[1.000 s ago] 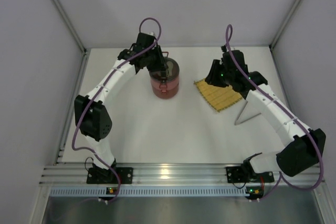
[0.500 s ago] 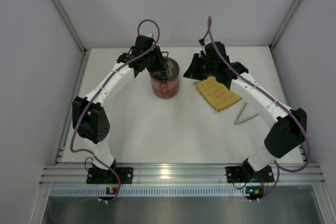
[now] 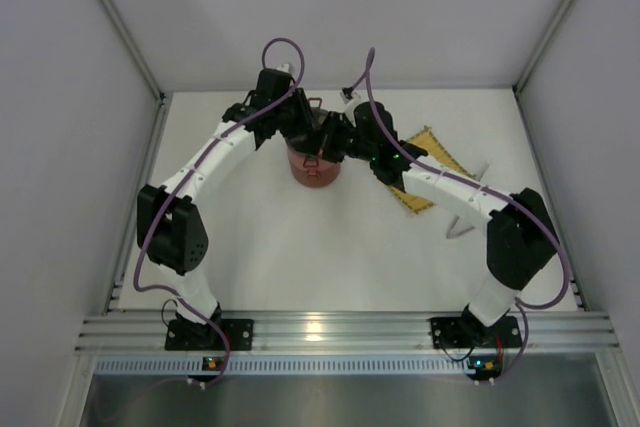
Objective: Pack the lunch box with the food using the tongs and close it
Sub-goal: Place the box lid in the packing box, then close the fastener on the packing box.
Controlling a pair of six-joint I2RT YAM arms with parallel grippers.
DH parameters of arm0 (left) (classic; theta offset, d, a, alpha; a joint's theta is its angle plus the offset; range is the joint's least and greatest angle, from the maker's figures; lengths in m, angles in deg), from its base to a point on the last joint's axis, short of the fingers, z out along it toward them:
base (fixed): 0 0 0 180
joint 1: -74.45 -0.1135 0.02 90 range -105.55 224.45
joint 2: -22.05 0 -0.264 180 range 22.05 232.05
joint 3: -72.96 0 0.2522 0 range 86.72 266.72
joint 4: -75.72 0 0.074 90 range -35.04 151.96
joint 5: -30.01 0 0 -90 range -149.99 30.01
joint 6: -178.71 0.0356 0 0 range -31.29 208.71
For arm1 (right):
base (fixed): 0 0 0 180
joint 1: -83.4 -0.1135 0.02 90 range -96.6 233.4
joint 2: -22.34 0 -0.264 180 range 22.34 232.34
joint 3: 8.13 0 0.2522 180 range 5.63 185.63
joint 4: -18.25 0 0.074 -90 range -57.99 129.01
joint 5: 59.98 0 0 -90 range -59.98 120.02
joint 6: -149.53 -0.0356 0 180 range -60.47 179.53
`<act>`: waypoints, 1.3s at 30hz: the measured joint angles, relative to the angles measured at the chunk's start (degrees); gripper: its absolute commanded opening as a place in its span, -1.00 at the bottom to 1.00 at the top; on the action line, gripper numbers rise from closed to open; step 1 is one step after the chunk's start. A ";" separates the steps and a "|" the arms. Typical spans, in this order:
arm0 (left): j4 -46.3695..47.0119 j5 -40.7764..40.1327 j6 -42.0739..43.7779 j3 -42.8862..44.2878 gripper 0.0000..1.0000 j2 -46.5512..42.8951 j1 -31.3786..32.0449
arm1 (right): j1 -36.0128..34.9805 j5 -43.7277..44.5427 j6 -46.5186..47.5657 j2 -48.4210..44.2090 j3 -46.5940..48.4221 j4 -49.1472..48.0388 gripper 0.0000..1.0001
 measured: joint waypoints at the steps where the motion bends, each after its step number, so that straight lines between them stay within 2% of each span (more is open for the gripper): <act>1: 0.02 0.02 0.11 0.00 -1.00 0.00 0.00 | -0.04 0.20 -0.83 0.52 -0.66 -1.97 -1.00; 6: 0.04 0.09 0.44 0.00 -1.00 0.00 0.00 | -0.04 1.22 -3.76 3.54 -3.63 -8.52 -1.00; 14: -0.04 0.09 0.85 0.07 -1.00 0.00 0.00 | 0.00 1.84 -5.68 7.10 -4.72 -12.46 -1.00; 22: -0.50 0.00 1.22 0.55 -1.00 0.17 0.00 | 1.29 2.12 -6.29 7.43 -8.33 -15.72 -1.00; 39: -0.83 -0.35 1.73 0.83 -1.00 0.28 0.00 | 1.29 1.97 -8.41 8.41 -15.04 -30.51 -1.00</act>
